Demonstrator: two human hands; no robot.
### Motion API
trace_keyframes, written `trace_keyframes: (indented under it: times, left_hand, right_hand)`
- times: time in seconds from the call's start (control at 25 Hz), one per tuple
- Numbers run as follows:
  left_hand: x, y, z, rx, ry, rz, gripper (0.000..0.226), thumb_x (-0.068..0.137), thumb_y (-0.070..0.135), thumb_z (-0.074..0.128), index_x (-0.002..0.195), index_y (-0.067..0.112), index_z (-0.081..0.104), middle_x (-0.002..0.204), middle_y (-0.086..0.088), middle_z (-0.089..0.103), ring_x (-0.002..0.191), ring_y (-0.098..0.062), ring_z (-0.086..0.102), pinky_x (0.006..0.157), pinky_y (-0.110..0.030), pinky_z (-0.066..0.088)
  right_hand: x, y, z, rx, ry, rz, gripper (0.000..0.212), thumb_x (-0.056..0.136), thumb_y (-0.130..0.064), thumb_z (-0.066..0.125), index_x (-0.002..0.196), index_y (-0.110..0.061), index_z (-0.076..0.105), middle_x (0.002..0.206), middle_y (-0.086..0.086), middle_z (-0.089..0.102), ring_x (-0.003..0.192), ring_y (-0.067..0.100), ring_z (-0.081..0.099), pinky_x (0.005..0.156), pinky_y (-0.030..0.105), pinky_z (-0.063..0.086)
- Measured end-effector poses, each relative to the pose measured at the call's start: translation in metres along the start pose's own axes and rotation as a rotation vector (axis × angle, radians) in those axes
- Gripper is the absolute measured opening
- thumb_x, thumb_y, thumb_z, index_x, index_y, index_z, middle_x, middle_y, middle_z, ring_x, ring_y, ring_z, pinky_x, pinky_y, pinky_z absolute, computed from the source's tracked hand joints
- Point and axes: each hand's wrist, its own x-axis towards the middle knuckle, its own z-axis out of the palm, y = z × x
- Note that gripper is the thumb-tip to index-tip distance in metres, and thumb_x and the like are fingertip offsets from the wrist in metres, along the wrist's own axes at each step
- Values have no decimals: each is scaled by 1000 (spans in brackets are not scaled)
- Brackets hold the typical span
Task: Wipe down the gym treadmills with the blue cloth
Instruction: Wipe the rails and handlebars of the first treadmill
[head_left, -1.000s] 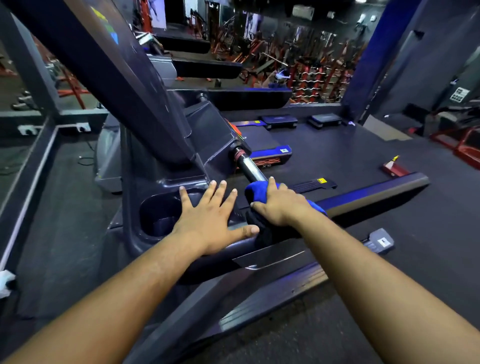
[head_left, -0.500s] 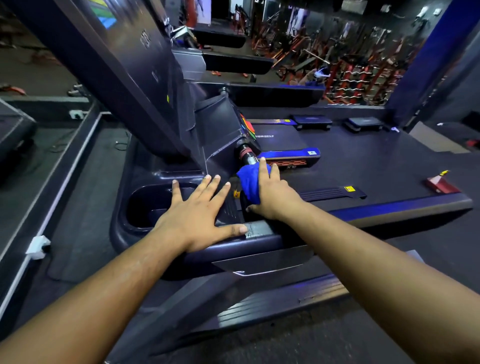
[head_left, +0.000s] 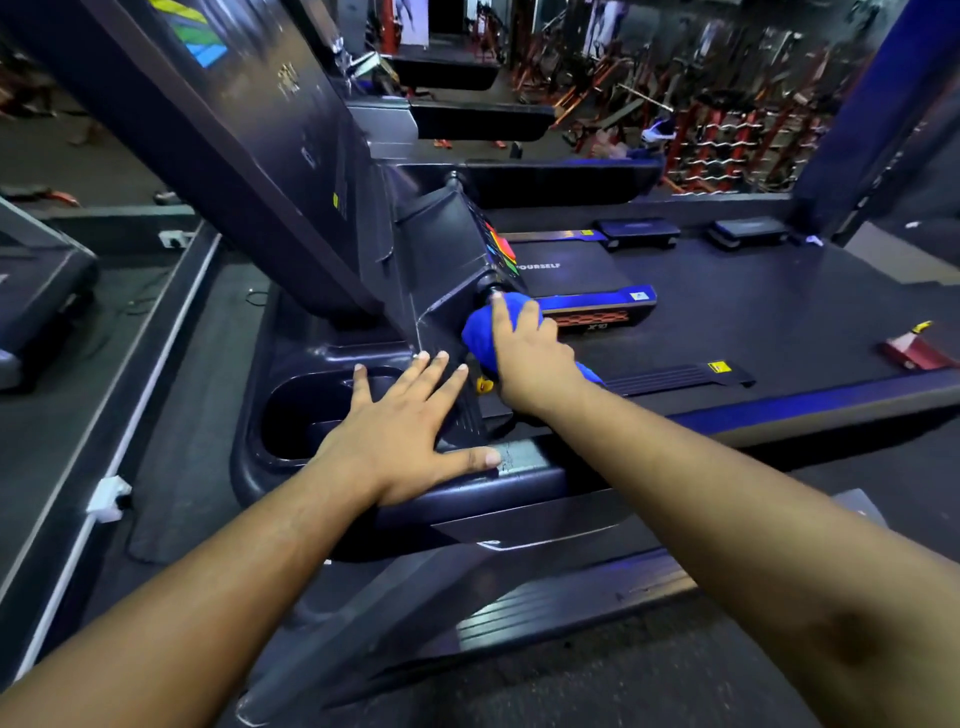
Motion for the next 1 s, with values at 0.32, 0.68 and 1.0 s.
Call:
trace_keyframes:
  times: [0.32, 0.68, 1.0]
  left_hand:
    - [1, 1, -1, -19, -10, 2, 113, 67, 99, 13, 157, 33, -9, 165, 11, -17, 150, -6, -20, 115, -68, -9]
    - [1, 1, -1, -26, 4, -6, 113, 67, 99, 13, 157, 33, -6, 165, 11, -15, 150, -5, -18, 115, -68, -8]
    - [-1, 3, -2, 5, -2, -21, 113, 67, 98, 12, 157, 32, -7, 165, 12, -16, 150, -5, -18, 116, -67, -10]
  right_hand:
    - [16, 21, -17, 468, -146, 148, 81, 78, -37, 70, 143, -8, 33, 130, 13, 52, 114, 31, 56, 94, 40, 47]
    - [8, 36, -11, 756, -220, 208, 84, 63, -42, 77, 136, -13, 47, 125, 6, 64, 110, 28, 64, 99, 39, 50]
    - [-2, 38, 2, 447, -202, -5, 105, 77, -37, 77, 157, -29, 9, 158, 19, 21, 133, 39, 42, 108, 46, 40]
